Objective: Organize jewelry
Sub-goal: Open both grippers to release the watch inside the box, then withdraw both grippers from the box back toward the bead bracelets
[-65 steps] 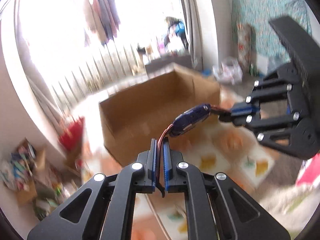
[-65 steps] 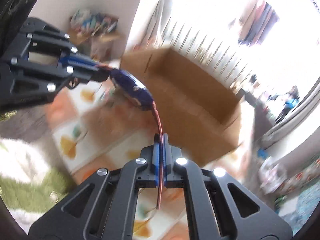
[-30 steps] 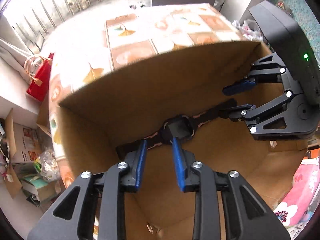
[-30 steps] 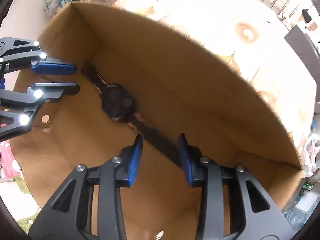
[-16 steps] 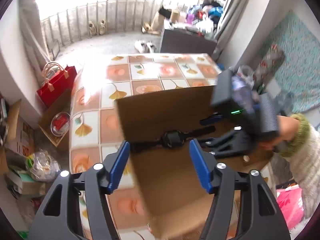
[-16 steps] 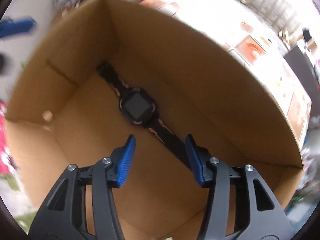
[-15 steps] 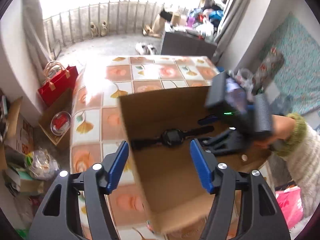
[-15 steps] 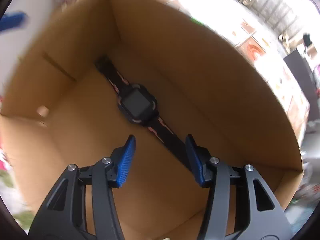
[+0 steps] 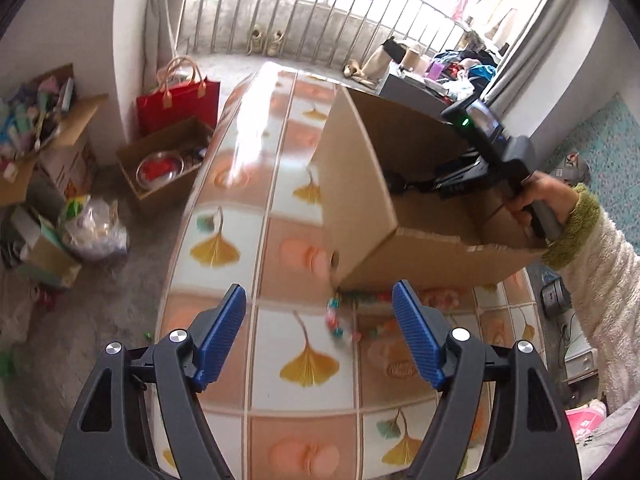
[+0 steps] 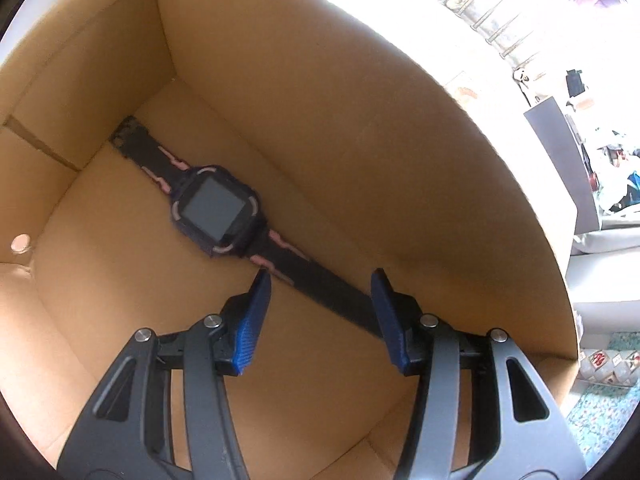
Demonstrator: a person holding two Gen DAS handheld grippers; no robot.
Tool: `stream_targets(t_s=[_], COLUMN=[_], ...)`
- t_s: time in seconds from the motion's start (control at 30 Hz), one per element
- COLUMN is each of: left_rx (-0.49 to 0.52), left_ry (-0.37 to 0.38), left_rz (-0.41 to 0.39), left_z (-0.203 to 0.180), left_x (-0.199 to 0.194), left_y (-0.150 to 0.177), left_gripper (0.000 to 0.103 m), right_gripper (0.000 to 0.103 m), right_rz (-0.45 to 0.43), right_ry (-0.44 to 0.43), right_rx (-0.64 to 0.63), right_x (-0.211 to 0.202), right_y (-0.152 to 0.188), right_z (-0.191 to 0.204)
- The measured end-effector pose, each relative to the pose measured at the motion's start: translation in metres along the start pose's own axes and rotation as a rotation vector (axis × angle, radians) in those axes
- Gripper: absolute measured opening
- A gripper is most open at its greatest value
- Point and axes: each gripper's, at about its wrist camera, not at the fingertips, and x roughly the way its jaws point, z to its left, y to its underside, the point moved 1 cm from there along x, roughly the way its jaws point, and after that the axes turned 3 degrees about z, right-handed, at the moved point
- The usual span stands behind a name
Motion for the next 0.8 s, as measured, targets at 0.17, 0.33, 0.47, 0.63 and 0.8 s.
stream_targets(t_s=[0.17, 0.33, 0.47, 0.63, 0.8], left_rx=[0.000, 0.096, 0.189, 0.212, 0.192], left_ry=[-0.018, -0.022, -0.053, -0.140, -0.252], left_rz=[0.021, 0.080, 0.137, 0.177, 0.204], left_z=[-0.009, -0.035, -0.052, -0.058, -0.054], left_x=[0.004, 0.020, 0.042, 0.068, 0.082], left_y=[0.025, 0.050, 0.069, 0.083, 0.089], left_gripper=[0.074, 0.077, 0.078, 0.078, 0.092], right_gripper=[0.050, 0.065, 0.076, 0.077, 0.077], right_rz=[-0.196, -0.483, -0.565, -0.417, -0.265], right_ry=[-0.043, -0.141, -0.196, -0.187, -0.116], right_rx=[0.112, 0.227, 0.298, 0.452, 0.519], right_x=[-0.088, -0.185, -0.199, -0.135, -0.073], right_y=[0.043, 0.131, 0.195, 0.240, 0.247], right_z=[-0.006, 0.010, 0.041, 0.099, 0.138])
